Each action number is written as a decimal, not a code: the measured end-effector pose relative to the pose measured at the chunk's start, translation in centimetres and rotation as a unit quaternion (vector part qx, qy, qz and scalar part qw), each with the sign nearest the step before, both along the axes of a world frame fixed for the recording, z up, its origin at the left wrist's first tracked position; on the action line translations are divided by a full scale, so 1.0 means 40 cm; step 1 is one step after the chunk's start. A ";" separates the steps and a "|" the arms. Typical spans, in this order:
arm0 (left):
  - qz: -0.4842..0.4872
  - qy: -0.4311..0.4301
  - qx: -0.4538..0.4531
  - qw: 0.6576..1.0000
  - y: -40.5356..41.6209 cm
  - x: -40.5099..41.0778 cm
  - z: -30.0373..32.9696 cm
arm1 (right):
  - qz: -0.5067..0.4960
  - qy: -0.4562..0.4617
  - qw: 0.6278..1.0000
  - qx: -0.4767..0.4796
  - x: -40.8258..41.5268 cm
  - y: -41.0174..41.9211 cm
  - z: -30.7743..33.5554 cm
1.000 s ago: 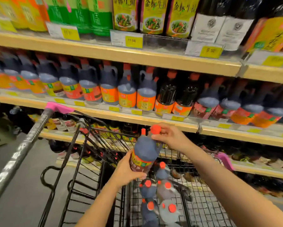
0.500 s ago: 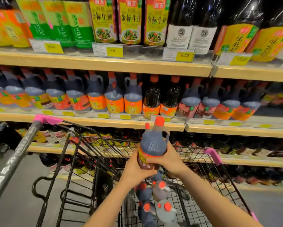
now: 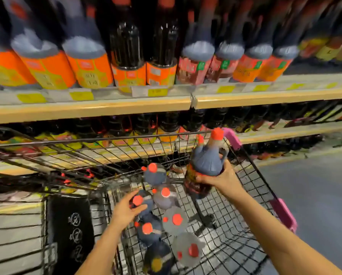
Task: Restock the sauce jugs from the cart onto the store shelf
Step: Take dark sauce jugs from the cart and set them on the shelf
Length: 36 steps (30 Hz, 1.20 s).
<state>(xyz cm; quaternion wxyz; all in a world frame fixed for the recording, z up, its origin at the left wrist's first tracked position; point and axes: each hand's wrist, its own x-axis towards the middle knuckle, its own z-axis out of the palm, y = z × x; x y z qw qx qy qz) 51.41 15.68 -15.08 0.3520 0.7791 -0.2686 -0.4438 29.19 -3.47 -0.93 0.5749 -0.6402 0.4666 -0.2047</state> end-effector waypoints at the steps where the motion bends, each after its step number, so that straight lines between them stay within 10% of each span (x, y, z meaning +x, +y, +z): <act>1: -0.004 -0.006 -0.008 1.000 -0.005 0.008 -0.018 | -0.008 0.001 1.000 0.000 -0.010 -0.007 -0.024; 12: 0.028 -0.076 -0.029 0.996 -0.035 0.079 0.033 | -0.052 0.000 0.999 0.003 -0.023 -0.005 -0.082; 24: -0.008 -0.205 -0.066 0.976 -0.028 0.076 0.581 | -0.021 -0.054 0.998 0.030 -0.130 0.024 0.185; 36: -0.117 -0.206 -0.091 0.967 -0.199 -0.314 0.752 | -0.038 -0.040 0.998 0.043 -0.561 -0.017 0.364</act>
